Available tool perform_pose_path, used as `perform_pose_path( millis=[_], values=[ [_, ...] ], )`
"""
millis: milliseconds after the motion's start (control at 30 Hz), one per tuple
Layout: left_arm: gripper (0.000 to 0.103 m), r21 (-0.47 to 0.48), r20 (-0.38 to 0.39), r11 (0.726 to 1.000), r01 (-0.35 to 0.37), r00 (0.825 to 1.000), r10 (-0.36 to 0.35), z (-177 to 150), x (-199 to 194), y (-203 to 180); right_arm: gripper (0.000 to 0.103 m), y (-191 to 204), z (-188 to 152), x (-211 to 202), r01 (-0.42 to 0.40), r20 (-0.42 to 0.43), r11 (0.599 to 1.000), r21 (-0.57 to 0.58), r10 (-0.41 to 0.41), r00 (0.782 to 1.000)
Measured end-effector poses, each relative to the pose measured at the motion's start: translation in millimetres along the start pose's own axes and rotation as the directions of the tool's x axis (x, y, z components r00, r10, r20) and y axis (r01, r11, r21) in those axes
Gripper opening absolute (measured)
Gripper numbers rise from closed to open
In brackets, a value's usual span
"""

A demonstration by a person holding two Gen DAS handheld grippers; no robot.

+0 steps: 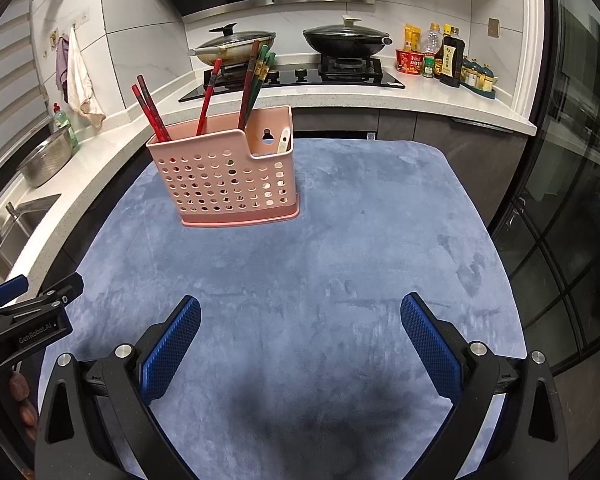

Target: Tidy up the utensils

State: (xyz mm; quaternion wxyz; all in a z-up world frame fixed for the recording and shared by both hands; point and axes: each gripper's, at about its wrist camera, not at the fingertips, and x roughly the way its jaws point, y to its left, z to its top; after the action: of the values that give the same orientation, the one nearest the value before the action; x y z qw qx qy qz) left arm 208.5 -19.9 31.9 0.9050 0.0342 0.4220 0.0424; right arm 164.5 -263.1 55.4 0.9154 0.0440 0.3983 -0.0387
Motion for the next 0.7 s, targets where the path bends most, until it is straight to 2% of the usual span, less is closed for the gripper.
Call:
perform_pose_path(
  millis=[700],
  values=[
    [0.095,0.005,-0.009,1.0,-0.011,1.0,0.011,0.3,4.5,2.0,0.096,-0.6,-3.2,2.9,0.001,-0.009,1.0,0.002,-0.001,1.0]
  ],
)
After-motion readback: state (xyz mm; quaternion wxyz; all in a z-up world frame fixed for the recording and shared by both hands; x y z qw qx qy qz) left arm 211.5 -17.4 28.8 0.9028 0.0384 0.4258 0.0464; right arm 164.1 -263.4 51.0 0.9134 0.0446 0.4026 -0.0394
